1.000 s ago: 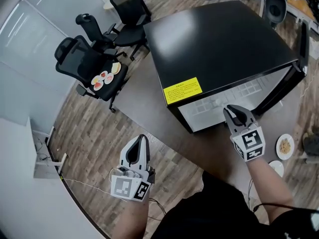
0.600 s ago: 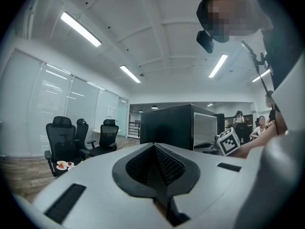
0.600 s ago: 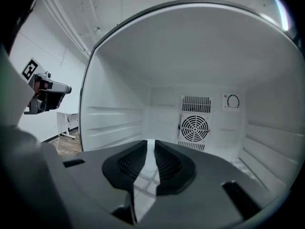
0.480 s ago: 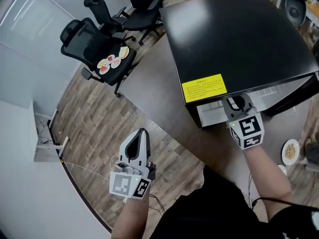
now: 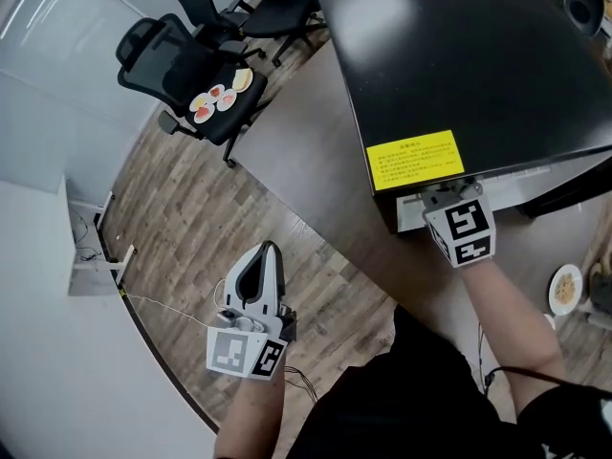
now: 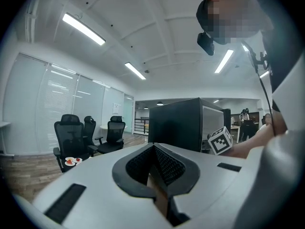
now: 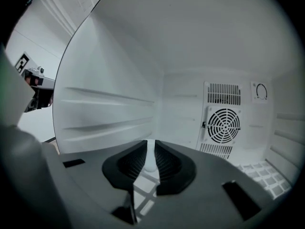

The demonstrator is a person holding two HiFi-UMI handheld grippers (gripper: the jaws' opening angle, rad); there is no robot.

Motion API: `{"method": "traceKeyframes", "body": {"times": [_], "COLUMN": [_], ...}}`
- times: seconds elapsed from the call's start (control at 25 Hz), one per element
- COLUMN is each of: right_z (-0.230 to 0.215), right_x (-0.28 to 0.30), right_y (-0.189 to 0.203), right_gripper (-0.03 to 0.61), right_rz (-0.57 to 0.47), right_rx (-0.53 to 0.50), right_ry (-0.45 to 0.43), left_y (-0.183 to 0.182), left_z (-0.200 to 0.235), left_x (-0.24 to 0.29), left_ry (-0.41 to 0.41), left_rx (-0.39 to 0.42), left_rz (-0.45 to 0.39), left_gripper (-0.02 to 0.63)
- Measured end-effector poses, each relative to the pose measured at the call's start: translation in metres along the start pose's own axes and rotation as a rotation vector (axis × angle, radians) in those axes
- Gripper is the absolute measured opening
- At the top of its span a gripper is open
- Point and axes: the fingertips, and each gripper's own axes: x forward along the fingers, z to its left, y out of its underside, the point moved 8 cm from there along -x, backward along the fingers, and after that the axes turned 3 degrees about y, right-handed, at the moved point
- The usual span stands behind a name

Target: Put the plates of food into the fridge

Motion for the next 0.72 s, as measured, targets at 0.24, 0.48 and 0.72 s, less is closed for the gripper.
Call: {"method": "traceKeyframes", "body": {"times": [0.24, 0.48, 0.72], "right_z": [0.008, 0.01, 0.014], "right_x": [0.006, 0.007, 0.006], "right_y": [-0.002, -0.002, -0.004], "right_gripper": [0.057, 0.057, 0.057], "right_rz": [0.029, 0.063, 0.083], "right_rx": [-0.042, -0.054, -0.083], "right_ry": [0.002, 0.013, 0.031], "left_y": [0.001, 0.0, -0.008], "left_z": [0.005, 0.004, 0.003], "left_x": [-0.006, -0.012, -0.024], "left_ry": [-0.016, -0.018, -0.02], "left_rx": [0.004, -0.001, 0.007], "left_rz": [-0.002, -0.011, -0.022], "left_gripper": [0.003, 0.003, 0.003]}}
